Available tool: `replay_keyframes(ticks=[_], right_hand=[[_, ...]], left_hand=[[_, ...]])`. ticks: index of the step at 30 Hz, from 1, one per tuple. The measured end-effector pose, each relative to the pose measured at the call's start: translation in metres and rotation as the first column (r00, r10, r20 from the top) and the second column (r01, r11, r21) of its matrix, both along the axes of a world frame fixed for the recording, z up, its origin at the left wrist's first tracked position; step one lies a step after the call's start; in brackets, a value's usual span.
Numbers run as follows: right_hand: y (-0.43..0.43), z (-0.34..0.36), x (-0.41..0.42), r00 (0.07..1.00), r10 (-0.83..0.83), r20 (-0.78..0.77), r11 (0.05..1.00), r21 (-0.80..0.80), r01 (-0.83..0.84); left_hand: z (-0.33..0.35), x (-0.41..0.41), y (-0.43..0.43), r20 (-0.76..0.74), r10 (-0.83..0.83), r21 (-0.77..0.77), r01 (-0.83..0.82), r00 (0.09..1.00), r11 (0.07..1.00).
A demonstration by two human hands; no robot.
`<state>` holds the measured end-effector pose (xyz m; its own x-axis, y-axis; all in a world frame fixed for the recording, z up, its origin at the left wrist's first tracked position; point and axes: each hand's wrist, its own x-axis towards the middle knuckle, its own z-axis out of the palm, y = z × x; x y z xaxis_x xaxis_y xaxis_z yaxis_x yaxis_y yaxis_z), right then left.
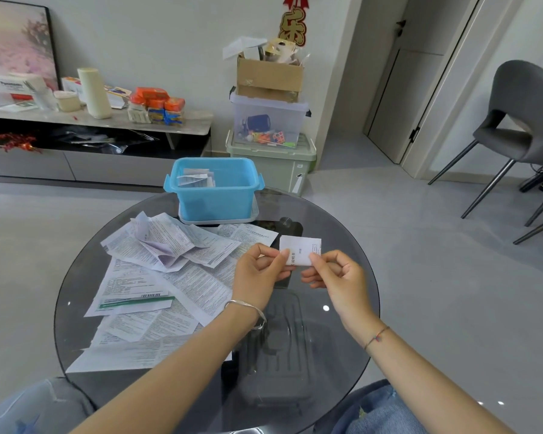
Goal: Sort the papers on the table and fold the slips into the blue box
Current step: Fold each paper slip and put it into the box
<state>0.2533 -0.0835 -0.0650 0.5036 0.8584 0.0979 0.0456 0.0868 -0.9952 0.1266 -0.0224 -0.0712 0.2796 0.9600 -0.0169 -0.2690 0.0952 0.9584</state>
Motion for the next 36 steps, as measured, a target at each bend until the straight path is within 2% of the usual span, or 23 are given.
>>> replay_keyframes(ticks=[7, 12, 18, 25, 30, 36], right_hand=[[0.0031, 0.0016, -0.0007, 0.994, 0.024, -0.105, 0.998, -0.047, -0.03], [0.0044, -0.001, -0.0018, 0.998, 0.063, -0.013, 0.995, -0.073, -0.064], [0.0035, -0.0005, -0.0029, 0.998, 0.064, 0.025, 0.997, -0.052, -0.063], [0.0036, 0.0005, -0.0011, 0.998, 0.05, 0.036, 0.999, 0.006, -0.05], [0.0029, -0.0026, -0.0046, 0.983, 0.157, 0.091, 0.982, -0.121, -0.146], [0.0037, 0.0003, -0.0059, 0.989, 0.134, 0.067, 0.986, -0.108, -0.127]], left_hand=[[0.0004, 0.0007, -0.0009, 0.015, 0.008, -0.02, -0.008, 1.0, 1.0], [-0.0034, -0.0015, 0.001, -0.01, -0.001, -0.009, 0.001, 1.0, 1.0], [-0.0029, -0.0059, -0.0004, -0.127, -0.113, 0.003, 0.114, 0.985, 0.993], [-0.0026, -0.0074, 0.004, 0.0, -0.117, -0.16, 0.115, 0.993, 0.98], [-0.0037, -0.0081, 0.0008, -0.043, -0.146, -0.092, 0.142, 0.988, 0.986], [-0.002, -0.0062, 0.0007, -0.062, -0.149, -0.063, 0.145, 0.987, 0.987]])
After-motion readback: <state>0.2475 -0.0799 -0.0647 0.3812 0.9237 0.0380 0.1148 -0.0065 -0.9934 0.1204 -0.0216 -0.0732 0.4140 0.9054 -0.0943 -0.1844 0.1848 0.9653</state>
